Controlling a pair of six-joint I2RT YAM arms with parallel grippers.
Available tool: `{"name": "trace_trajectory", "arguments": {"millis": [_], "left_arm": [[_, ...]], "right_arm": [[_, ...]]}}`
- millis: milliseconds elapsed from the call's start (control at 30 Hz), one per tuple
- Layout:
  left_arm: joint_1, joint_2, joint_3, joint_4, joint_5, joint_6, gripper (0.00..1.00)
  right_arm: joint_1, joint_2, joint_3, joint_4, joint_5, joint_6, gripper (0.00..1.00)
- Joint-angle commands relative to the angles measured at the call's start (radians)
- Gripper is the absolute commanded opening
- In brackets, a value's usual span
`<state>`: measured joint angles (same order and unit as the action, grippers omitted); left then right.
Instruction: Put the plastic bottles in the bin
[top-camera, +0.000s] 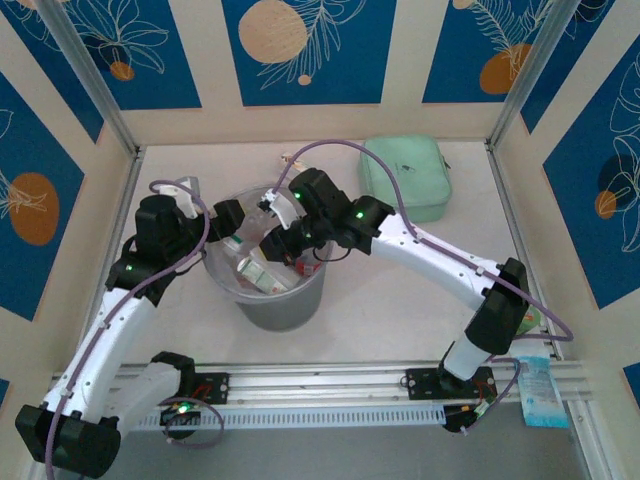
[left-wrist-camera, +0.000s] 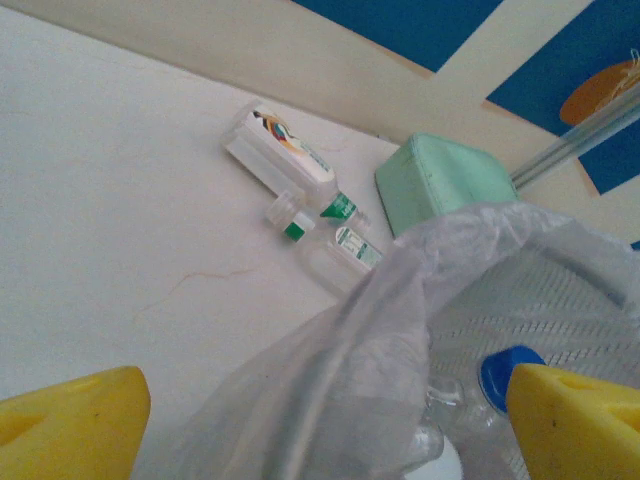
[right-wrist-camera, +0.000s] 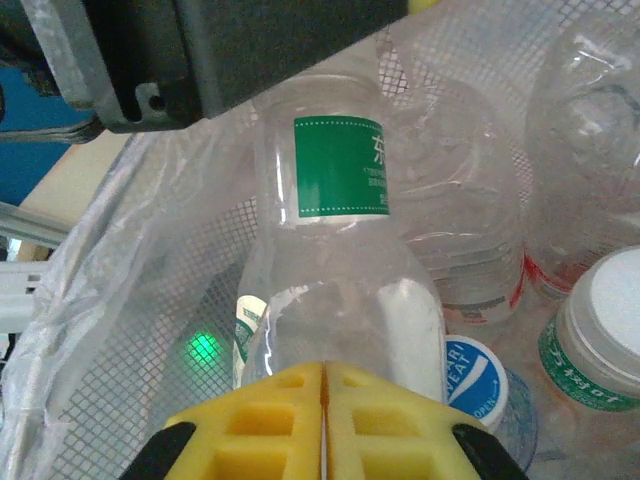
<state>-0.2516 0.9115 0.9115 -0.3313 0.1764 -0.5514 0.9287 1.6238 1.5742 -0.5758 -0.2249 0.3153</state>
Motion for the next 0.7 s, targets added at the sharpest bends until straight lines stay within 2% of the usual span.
{"name": "trace_trajectory", "arguments": {"millis": [0, 200, 333, 500, 667], "left_arm": [[-0.001, 0.007, -0.002, 0.001, 0.021, -0.004, 0.92], [0.000, 0.001, 0.001, -0.014, 0.002, 0.011, 0.92], [0.001, 0.000, 0.000, -0.032, -0.020, 0.022, 0.92], [0.001, 0.014, -0.002, -0.021, -0.018, 0.017, 0.91], [0.001, 0.009, -0.007, -0.022, -0.034, 0.013, 0.91]], "right_arm": [[0.008, -0.005, 0.017, 0.021, 0.032, 0.007, 0.12], [-0.057, -0.105, 0.106, 0.020, 0.172, -0.103, 0.24], [-0.142, -0.205, 0.089, 0.050, 0.249, -0.150, 0.31], [-0.345, -0.271, -0.014, 0.045, 0.246, -0.175, 0.36], [-0.551, -0.203, -0.106, 0.095, 0.158, -0.180, 0.36]]}}
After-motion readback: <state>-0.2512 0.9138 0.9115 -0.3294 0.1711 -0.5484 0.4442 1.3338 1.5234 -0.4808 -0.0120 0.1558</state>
